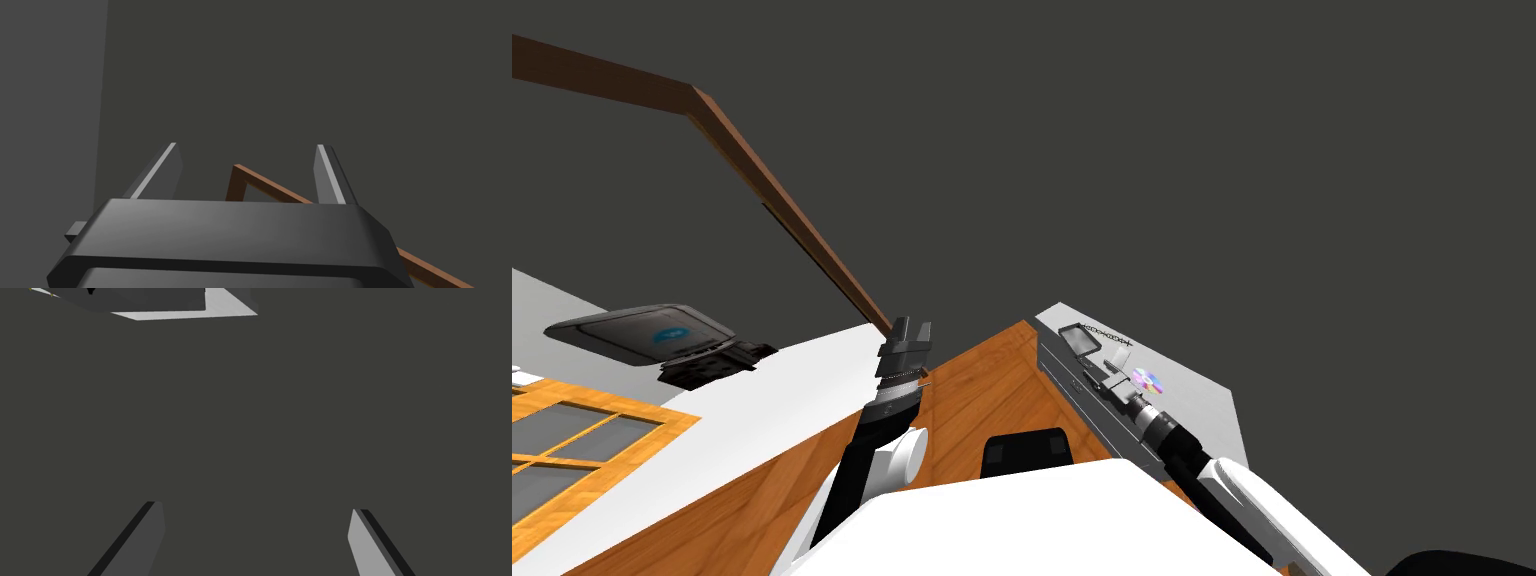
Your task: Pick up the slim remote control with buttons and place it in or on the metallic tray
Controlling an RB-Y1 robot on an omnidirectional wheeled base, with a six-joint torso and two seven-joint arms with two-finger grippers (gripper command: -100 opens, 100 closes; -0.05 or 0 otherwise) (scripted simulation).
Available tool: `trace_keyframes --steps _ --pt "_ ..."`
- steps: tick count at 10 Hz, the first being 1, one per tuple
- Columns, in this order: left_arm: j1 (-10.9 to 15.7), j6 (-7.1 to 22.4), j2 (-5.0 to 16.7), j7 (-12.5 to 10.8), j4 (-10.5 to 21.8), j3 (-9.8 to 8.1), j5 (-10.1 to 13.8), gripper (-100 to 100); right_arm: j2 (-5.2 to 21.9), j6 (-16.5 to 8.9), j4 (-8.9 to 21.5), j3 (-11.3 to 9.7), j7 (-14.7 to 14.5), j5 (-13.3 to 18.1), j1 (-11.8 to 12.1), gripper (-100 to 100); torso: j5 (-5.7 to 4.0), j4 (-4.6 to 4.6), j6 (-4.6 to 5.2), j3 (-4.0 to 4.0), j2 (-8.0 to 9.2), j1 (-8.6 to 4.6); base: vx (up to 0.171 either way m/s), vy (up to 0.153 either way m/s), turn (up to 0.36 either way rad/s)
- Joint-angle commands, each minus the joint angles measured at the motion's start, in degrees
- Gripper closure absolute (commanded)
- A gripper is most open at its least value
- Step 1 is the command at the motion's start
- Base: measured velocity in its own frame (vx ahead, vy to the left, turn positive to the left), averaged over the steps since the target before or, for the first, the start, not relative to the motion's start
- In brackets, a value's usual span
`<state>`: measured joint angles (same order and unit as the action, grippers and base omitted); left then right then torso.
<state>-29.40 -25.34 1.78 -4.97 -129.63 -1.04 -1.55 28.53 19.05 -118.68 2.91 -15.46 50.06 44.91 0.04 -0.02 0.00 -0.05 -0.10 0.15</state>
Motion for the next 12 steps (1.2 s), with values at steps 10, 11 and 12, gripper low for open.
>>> trace_keyframes --steps 10,11,12 --pt "0.0 0.0 0.0 0.0 0.0 -0.01 0.0 0 9.6 1.5 6.4 1.7 -4.6 18.0 4.2 -100 -0.03 -0.02 -0.01 -0.05 -0.09 -0.15 0.036 0.022 0.066" --pt "0.0 0.0 0.0 0.0 0.0 -0.01 0.0 0 11.6 2.3 8.1 2.1 -5.8 19.8 4.9 -100 -0.03 -0.01 0.02 -0.04 -0.06 -0.15 0.050 0.014 0.119" --pt "0.0 0.0 0.0 0.0 0.0 0.00 0.0 0 11.6 2.3 8.1 2.1 -5.8 21.4 4.9 -100 -0.03 -0.01 0.00 -0.04 -0.06 -0.15 0.045 0.007 0.050"
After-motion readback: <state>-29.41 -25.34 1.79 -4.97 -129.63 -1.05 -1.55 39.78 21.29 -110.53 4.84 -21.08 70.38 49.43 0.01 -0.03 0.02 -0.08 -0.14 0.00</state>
